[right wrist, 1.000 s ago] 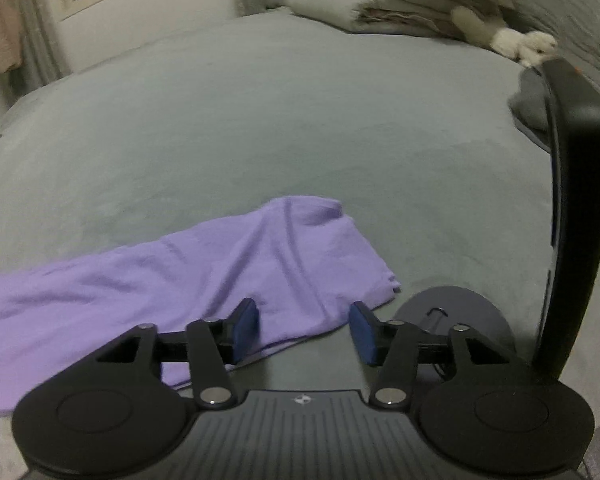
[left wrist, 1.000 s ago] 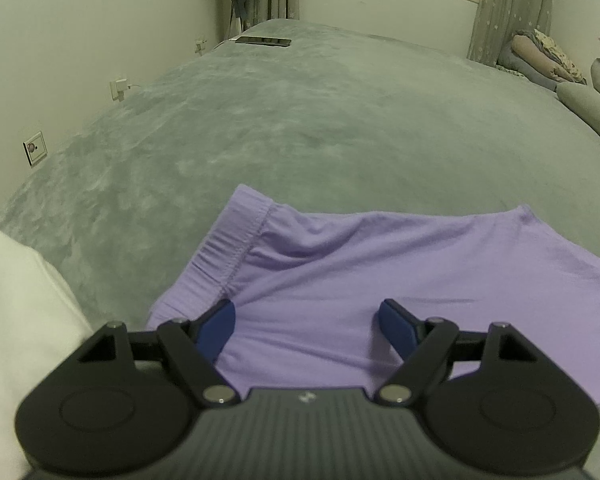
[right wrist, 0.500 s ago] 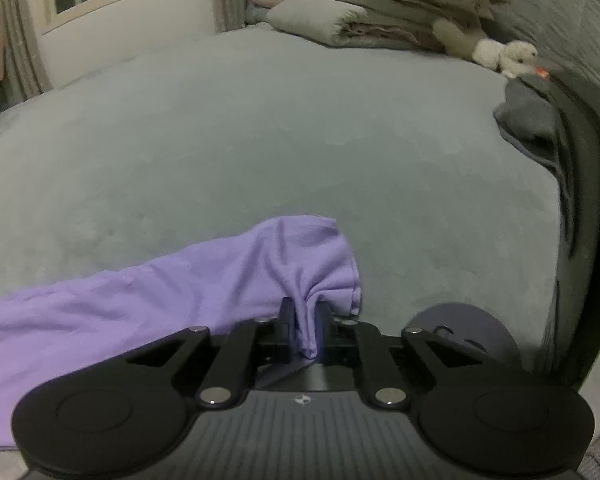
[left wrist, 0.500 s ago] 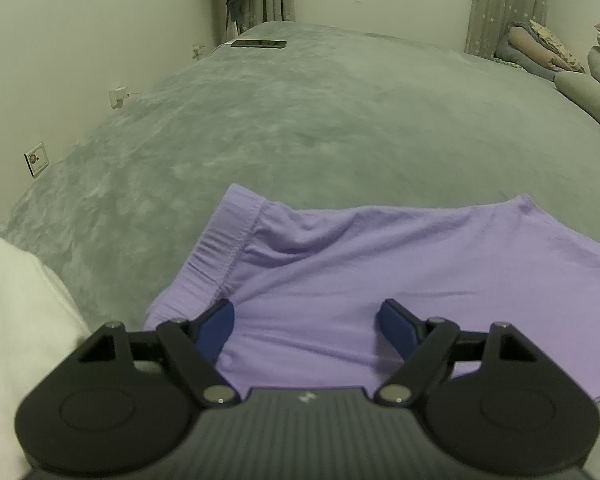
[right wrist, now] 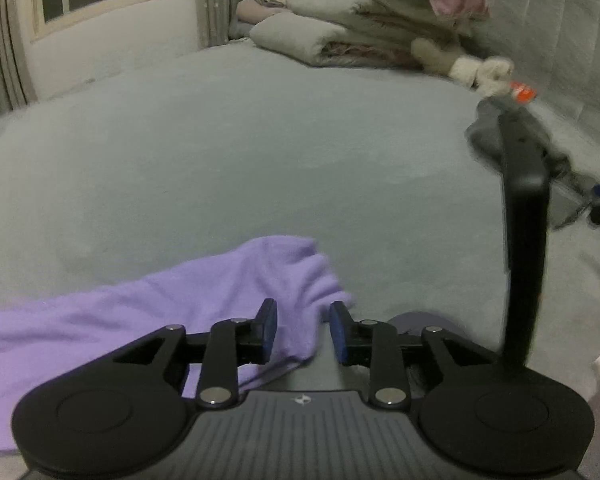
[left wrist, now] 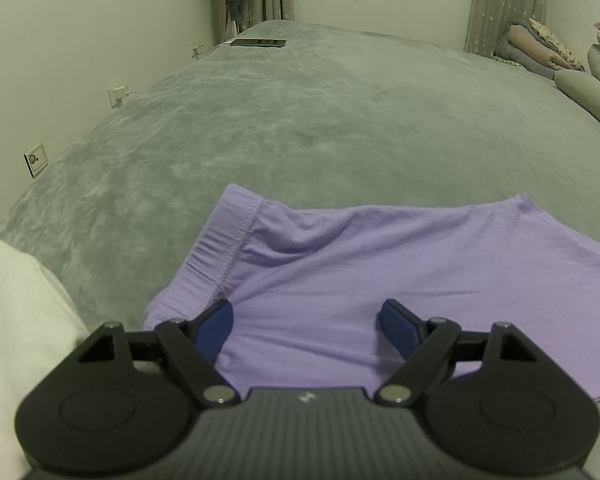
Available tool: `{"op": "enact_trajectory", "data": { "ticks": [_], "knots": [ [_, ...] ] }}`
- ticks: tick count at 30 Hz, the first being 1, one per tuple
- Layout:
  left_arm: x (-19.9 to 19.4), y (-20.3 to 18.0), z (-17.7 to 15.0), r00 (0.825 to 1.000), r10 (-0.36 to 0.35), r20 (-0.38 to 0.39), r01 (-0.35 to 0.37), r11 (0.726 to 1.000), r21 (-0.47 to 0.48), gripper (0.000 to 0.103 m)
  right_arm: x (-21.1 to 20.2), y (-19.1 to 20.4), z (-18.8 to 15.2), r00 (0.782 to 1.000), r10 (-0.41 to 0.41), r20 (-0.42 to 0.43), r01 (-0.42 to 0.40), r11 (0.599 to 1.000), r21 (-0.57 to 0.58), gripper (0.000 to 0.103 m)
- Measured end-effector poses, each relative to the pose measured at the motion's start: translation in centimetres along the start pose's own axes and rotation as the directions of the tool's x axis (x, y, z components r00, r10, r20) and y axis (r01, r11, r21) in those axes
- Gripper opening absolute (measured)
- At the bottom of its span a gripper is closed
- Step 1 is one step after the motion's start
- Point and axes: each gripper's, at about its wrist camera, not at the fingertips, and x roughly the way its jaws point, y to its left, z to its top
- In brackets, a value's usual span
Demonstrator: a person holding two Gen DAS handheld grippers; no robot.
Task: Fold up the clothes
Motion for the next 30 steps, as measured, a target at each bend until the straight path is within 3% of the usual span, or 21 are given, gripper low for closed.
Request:
{"op": "enact_trajectory", "data": {
  "ticks": [3,7,13,15,16,17,18,20,25,28,30],
  "knots": [
    [-0.1,0.1,0.0,1.0,-0.005,0.0,0.005,1.0,-0.008,0.081,1.2,-0.1,-0.1,0.998,0.009,-0.055,-0.007,0.999,0.04,0.037],
    [-0.2,0.0,-0.1,1.0,-0.002,0.0,0.002,1.0,-0.005,0.081,1.3,-1.4,0.1,0.998,-0.06,-0.035,0.063,0.993,0.096,0.041],
    [-0.1,-0.3,-0.2,1.0,0.0,0.0,0.0,1.0,0.011,0.083,2.4,-1.8,0.1,0.999,-0.049,-0.025,0.052,0.987,0.151,0.055],
    [-0.1,-0.2,-0.2,1.0,-0.002,0.0,0.002,1.0,0.009,0.083,2.8,-1.4,0.2,0.998,-0.059,-0.013,0.06,0.988,0.139,0.052],
    [-0.1,-0.1,-0.2,1.0,-0.003,0.0,0.003,1.0,0.005,0.083,2.8,-1.3,0.3,0.998,-0.057,-0.006,0.057,0.99,0.13,0.041],
    [-0.1,-0.1,-0.2,1.0,-0.005,0.0,0.005,1.0,0.002,0.083,2.6,-0.9,0.3,0.998,-0.056,0.005,0.055,0.993,0.108,0.02],
    [-0.1,-0.1,-0.2,1.0,-0.004,0.0,0.004,1.0,0.003,0.083,2.3,-0.5,0.2,0.998,-0.056,0.017,0.054,0.995,0.084,0.012],
    [-0.1,-0.2,-0.2,1.0,-0.002,0.0,0.002,1.0,0.007,0.083,1.8,0.3,0.1,0.998,-0.055,0.04,0.053,0.998,0.035,0.01],
    [-0.2,-0.2,-0.1,1.0,-0.006,0.0,0.006,1.0,-0.001,0.083,-1.9,4.7,-0.3,0.974,-0.003,0.229,0.051,0.978,-0.204,0.01],
    [-0.2,-0.3,-0.1,1.0,-0.005,0.0,0.005,1.0,-0.003,0.083,-4.4,8.0,-1.8,0.936,0.154,0.315,-0.011,0.911,-0.412,0.01],
    [-0.3,-0.3,-0.1,1.0,-0.006,0.0,0.006,1.0,-0.005,0.083,-5.4,10.3,-3.2,0.92,0.25,0.302,-0.072,0.864,-0.498,0.01]
  ]
}}
